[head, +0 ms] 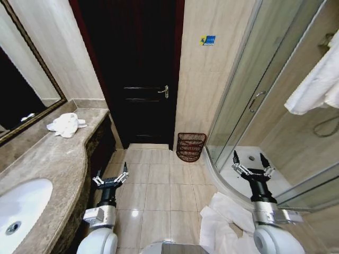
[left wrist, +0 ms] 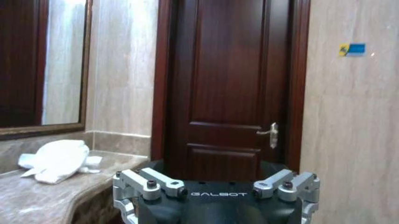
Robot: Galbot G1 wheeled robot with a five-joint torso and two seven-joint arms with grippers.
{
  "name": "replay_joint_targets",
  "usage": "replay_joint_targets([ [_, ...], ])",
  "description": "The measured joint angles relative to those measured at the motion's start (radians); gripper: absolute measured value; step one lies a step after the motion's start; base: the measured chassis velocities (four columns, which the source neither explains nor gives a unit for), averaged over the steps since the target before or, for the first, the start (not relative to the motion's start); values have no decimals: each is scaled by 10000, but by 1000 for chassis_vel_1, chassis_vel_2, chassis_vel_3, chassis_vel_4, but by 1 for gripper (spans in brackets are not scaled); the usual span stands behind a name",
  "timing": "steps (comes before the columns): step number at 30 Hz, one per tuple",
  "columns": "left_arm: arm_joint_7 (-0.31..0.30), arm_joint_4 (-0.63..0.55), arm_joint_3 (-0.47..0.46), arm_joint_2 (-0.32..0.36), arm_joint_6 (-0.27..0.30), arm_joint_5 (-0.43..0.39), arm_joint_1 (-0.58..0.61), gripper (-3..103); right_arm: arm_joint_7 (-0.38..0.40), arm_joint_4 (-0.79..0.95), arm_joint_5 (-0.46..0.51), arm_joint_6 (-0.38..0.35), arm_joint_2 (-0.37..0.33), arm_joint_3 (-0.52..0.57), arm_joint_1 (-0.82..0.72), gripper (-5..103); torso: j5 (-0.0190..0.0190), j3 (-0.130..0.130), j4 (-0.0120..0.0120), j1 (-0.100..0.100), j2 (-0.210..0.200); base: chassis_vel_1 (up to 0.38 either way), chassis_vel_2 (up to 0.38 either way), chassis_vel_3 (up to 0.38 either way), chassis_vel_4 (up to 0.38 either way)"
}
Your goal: Discard the used towel into the hamper.
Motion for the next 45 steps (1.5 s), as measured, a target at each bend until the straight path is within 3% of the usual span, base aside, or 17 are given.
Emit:
replay_joint_targets([
  [7,-1,-197,481,-4,33,287,183,103,-80,-58,-9,55,159,-194,-47,100,0,0,0,0,0,0,0,0,0],
  [10,9,202,471,-5,-464,1082,136,99,-95,-131,19,287,211,-233,-50,100,-3,0,0,0,0,0,0,0,0],
  [15,-5,211,408,-5,-483,1338,23,99,-99,-164,50,375,157,-169,-54,100,-2,0,-1,0,0,0,0,0,0],
  [24,36,212,556,-5,-344,892,51,100,-75,-186,-175,279,196,-269,-19,100,0,0,0,0,0,0,0,0,0],
  [45,62,180,681,-5,-560,1011,120,100,-107,135,-47,84,145,-281,-126,100,-1,0,0,-1,0,-9,6,7,-9],
])
